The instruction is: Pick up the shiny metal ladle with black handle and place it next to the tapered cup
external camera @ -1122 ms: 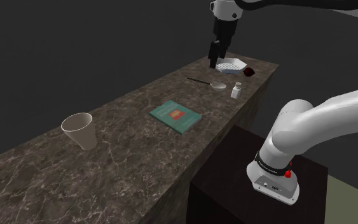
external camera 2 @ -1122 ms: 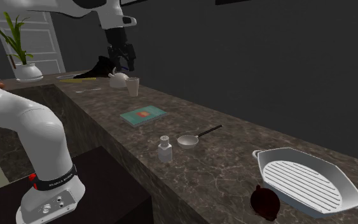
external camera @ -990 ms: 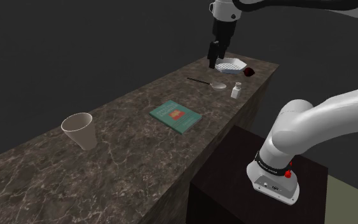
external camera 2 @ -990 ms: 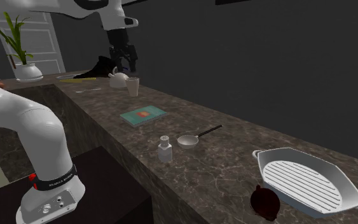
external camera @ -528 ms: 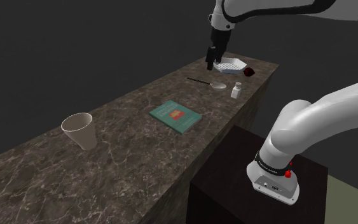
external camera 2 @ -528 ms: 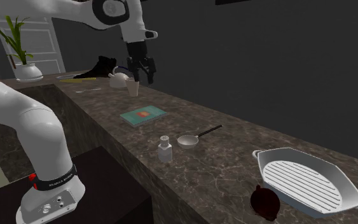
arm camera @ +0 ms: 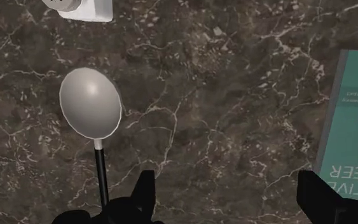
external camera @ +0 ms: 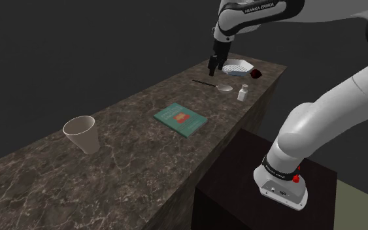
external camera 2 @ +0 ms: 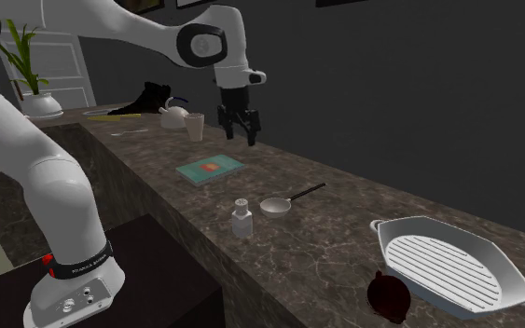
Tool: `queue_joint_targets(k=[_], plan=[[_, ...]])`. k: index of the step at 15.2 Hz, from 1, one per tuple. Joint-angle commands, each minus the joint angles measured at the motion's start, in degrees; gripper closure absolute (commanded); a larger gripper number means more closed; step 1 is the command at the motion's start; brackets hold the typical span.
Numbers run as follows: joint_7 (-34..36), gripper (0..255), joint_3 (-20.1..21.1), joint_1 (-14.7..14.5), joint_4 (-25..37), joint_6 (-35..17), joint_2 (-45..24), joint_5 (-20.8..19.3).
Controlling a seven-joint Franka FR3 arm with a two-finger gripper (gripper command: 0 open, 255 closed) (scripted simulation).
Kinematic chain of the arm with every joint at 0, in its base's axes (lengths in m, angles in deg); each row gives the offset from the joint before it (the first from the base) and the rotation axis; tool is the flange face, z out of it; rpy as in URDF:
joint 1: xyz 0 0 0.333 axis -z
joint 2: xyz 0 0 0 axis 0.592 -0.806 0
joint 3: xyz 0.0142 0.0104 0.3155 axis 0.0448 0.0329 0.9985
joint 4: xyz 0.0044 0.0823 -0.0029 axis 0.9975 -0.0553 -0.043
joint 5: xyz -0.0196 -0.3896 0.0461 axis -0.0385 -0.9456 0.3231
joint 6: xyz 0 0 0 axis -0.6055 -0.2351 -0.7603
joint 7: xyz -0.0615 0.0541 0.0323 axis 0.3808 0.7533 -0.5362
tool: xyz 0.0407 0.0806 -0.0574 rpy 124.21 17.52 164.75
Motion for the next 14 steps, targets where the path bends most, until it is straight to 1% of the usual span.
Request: queue_joint_targets(k=[1,4,7,11,14], plan=[[-2.3,0,-2.2,0.2,1.5,-2.0,-3.5,0.9],[-5.7,0,-5.1,0.4,3.7,-5.3,-9.2,3.2],[-9.6,0,-7.8,0.6,6.5,-7.9,-15.4,6.5],[-15.5,0,-10.5,1.5,11.3,-10.4,-24.2,12.4],[-19.9,0,-11.5,3.0,15.7,-11.2,-31.2,17.5]])
